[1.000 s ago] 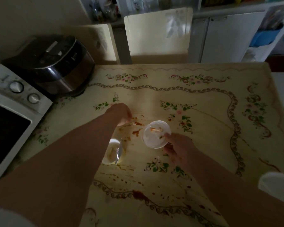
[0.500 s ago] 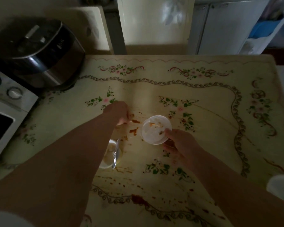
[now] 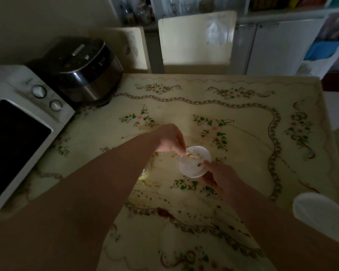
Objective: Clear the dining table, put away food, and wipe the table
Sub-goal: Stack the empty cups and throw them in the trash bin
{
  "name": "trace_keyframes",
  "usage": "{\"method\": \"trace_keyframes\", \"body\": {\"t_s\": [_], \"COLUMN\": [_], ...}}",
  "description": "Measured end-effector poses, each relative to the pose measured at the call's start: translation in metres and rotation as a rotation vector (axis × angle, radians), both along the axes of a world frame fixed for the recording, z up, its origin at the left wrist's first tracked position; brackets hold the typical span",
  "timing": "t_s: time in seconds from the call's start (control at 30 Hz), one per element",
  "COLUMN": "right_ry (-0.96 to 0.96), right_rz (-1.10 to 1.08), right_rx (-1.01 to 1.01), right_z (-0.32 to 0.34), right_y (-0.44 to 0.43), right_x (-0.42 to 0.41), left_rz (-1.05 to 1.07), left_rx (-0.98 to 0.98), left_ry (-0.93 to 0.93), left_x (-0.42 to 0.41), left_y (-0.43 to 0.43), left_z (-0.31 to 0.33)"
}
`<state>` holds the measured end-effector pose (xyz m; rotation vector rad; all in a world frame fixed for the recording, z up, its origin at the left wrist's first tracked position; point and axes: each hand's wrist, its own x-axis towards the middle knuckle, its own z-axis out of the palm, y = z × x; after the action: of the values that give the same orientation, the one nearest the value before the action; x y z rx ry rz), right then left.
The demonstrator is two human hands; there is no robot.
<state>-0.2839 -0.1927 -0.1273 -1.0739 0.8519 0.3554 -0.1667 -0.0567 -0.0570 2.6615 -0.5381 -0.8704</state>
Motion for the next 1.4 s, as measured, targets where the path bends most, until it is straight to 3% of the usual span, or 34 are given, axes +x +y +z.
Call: {"method": "trace_keyframes", "body": {"t_s": [0.13,0.23,0.4,0.57,0.7,0.83,1.03,1.4], "right_ry": [-0.004,-0.035,-0.062,-0.128,-0.146,-0.142,-0.091,-0.14], "right_rz": [0.0,-0.002,-0.031,0.008,0.134,0.169,0.065,0.082], "right_rx": [0.048,0.062,0.016,0.021,-0.121,-0.129,0.01,-0.007], "right_z": [0.007,0.016,0.025,0.016,0.008,0.0,-0.005,0.018], "right_y": [-0.005,-0.013,-0.035,-0.053,-0.06,-0.062,-0.064,-0.071], "right_x": [-0.026,-0.047,-0.079,-0.114,-0.134,-0.156,-0.166,-0.19], "left_rz": [-0.034,-0.011,0.198,0.392,0.451,0.516,0.331,0.34], "left_rx": [-0.008,-0.005,-0.031,0.003,-0.019,-0.066,-0.044,-0.099], "left_ry": [-0.033,-0.165,-0.388,-0.273,-0.233,-0.186,-0.168,-0.195], "left_x": [-0.04,-0.061,-0.082,-0.105,-0.117,-0.117,-0.143,-0.205], "left_y": [-0.016,-0.021,-0.012,-0.001,0.004,0.01,0.019,-0.006], "left_z": [0.003,0.011,0.015,-0.008,-0.028,-0.039,-0.051,-0.042]}}
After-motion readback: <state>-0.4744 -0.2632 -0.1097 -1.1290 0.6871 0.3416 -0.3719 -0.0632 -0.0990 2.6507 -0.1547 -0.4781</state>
